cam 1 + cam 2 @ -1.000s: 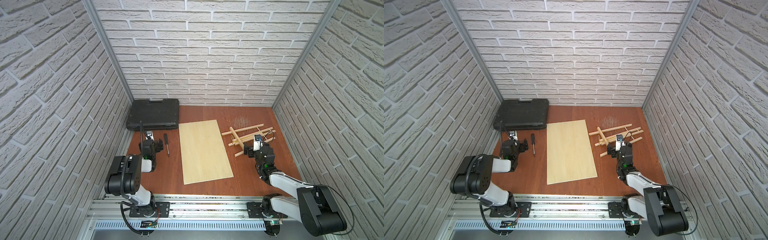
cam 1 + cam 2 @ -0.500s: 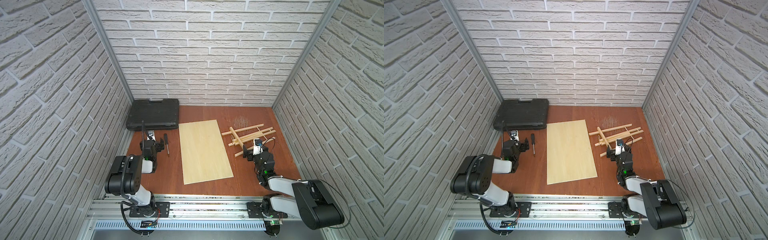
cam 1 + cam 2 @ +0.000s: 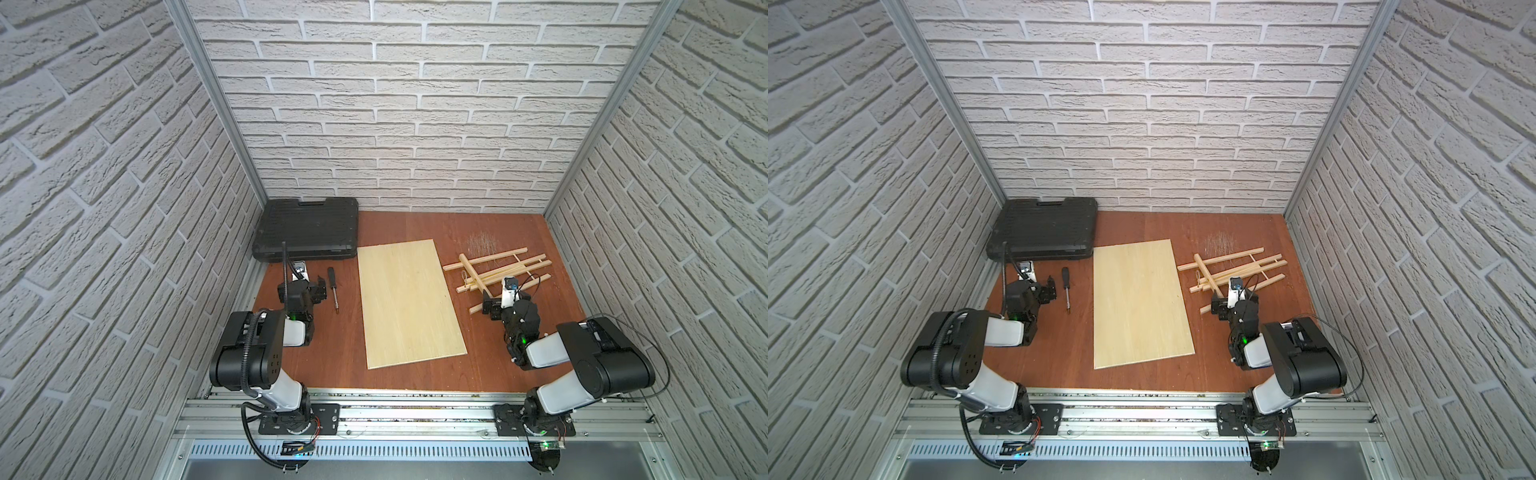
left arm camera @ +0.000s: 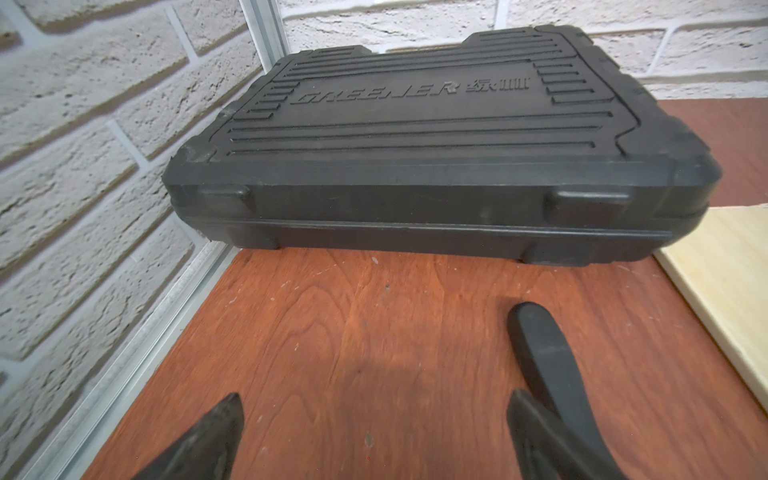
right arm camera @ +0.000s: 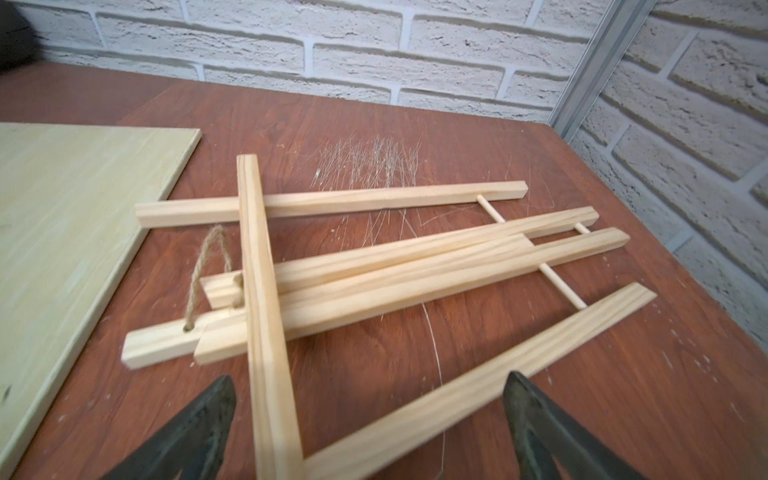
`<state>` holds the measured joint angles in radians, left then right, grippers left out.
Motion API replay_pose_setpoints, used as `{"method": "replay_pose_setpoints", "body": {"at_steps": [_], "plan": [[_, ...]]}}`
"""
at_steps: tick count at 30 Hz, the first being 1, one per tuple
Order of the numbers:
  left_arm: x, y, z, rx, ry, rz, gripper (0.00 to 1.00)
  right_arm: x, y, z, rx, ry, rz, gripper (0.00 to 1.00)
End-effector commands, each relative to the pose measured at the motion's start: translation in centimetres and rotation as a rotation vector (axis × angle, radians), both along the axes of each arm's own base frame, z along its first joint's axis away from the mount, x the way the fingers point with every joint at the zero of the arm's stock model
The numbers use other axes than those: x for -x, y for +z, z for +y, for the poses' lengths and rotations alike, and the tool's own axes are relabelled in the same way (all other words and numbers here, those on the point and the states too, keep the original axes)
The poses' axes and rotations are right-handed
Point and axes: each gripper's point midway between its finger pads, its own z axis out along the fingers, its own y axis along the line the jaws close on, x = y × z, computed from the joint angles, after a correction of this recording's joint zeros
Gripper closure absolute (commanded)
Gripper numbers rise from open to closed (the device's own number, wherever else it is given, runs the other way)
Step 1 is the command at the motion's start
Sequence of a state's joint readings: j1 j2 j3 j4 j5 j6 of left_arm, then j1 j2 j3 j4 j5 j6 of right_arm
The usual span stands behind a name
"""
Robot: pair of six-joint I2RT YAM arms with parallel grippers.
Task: Disassemble the easel
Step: Reset both arms
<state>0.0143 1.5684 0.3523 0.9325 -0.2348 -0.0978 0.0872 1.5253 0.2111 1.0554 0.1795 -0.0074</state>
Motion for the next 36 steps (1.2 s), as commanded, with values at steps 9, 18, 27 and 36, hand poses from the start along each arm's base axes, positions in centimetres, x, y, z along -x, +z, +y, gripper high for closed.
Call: {"method": "replay_pose_setpoints", "body": {"at_steps": [9,18,27,36], "plan": [[-0.57,1.10,0.65,0.010,0.027,-0.045,0.02,-2.57,2.32,0.14,-0.012,-0.015,0.017,0.01],[-0.54,1.09,0.67,0.010,0.028,-0.044,0.02,-2.52,2.34,0.16,-0.017,-0.015,0.024,0.01],[-0.63,1.09,0.63,0.011,0.025,-0.043,0.02,-2.52,2.33,0.16,-0.016,-0.015,0.024,0.01],[-0.75,0.85,0.69,0.030,0.012,-0.031,0.02,-2.51,2.30,0.18,-0.016,-0.014,0.025,0.01]]}}
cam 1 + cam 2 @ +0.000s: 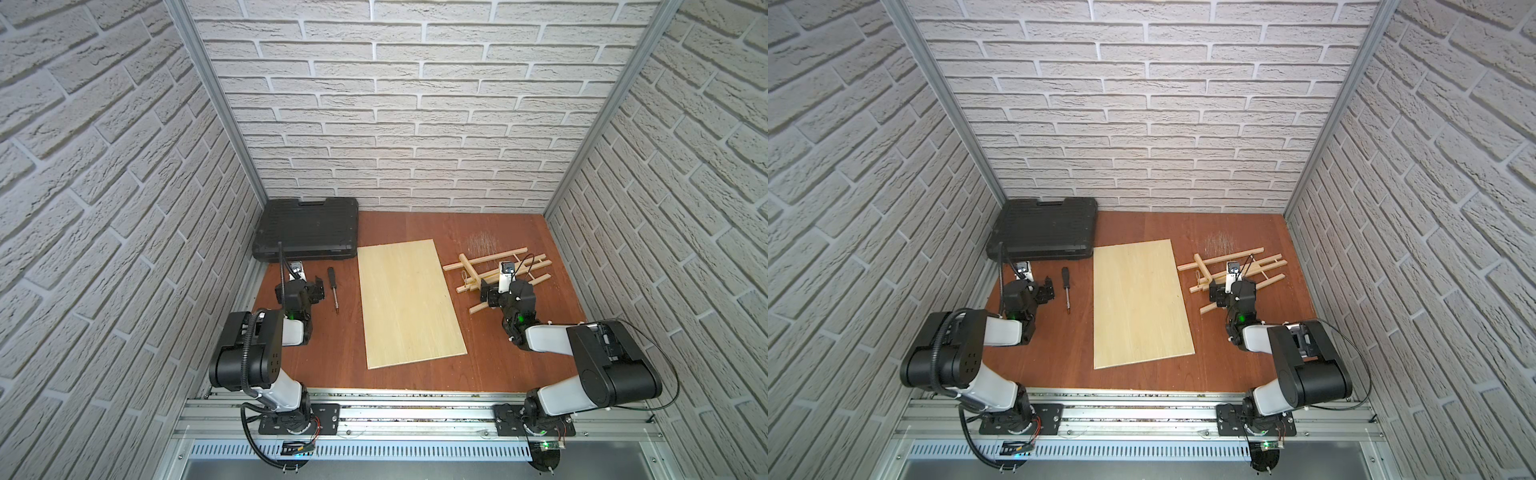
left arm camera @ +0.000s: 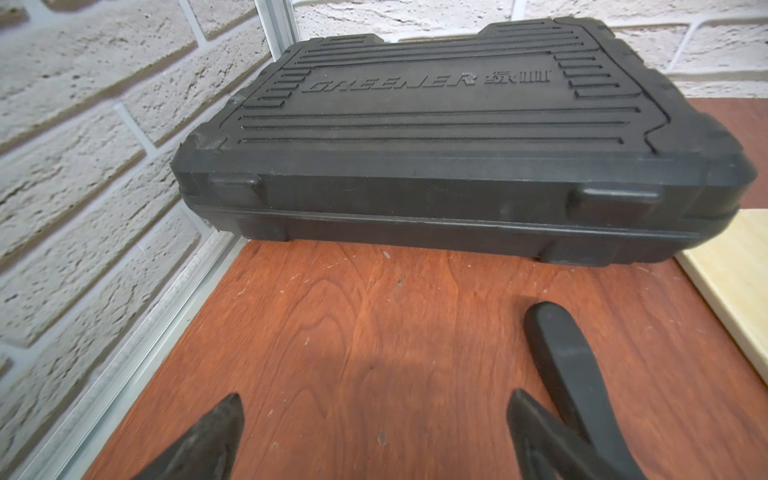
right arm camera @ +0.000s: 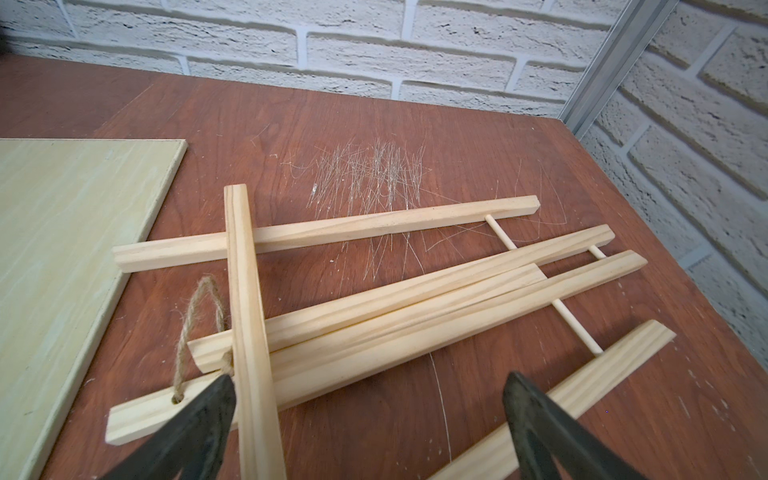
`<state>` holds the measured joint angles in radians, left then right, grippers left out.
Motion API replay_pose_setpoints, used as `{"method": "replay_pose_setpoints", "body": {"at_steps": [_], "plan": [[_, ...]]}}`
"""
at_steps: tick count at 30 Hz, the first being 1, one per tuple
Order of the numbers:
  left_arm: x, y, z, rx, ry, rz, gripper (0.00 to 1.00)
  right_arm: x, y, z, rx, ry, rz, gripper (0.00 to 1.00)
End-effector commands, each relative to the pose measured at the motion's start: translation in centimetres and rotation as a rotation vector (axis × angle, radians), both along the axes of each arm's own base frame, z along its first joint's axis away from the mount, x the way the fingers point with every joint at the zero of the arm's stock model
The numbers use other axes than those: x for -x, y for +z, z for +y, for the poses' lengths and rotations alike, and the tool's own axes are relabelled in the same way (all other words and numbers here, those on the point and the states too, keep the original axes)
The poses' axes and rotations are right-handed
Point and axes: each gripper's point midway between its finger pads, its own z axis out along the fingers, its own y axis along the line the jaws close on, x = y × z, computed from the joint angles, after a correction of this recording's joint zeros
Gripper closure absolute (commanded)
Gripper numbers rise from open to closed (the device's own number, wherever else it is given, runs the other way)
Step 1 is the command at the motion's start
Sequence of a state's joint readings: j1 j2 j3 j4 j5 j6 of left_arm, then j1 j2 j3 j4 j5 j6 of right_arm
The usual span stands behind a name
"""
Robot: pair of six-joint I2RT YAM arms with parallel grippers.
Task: Disassemble the easel
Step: Reset both arms
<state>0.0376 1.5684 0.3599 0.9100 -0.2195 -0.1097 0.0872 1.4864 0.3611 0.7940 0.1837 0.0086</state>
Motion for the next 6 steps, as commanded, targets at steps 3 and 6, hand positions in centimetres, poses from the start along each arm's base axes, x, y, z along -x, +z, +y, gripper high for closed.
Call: {"method": "replay_pose_setpoints", "body": {"at_steps": [3,6], "plan": [[-0.80,1.05,0.00,0.014,-0.002,-0.042,0.02,-0.25,1.32,0.04,-0.008,-0.005,-0.044,0.01],[-0.73,1.22,0.05,0.012,0.000,-0.049,0.02,-0.25,1.33,0.05,-0.008,-0.005,-0.045,0.01]]}}
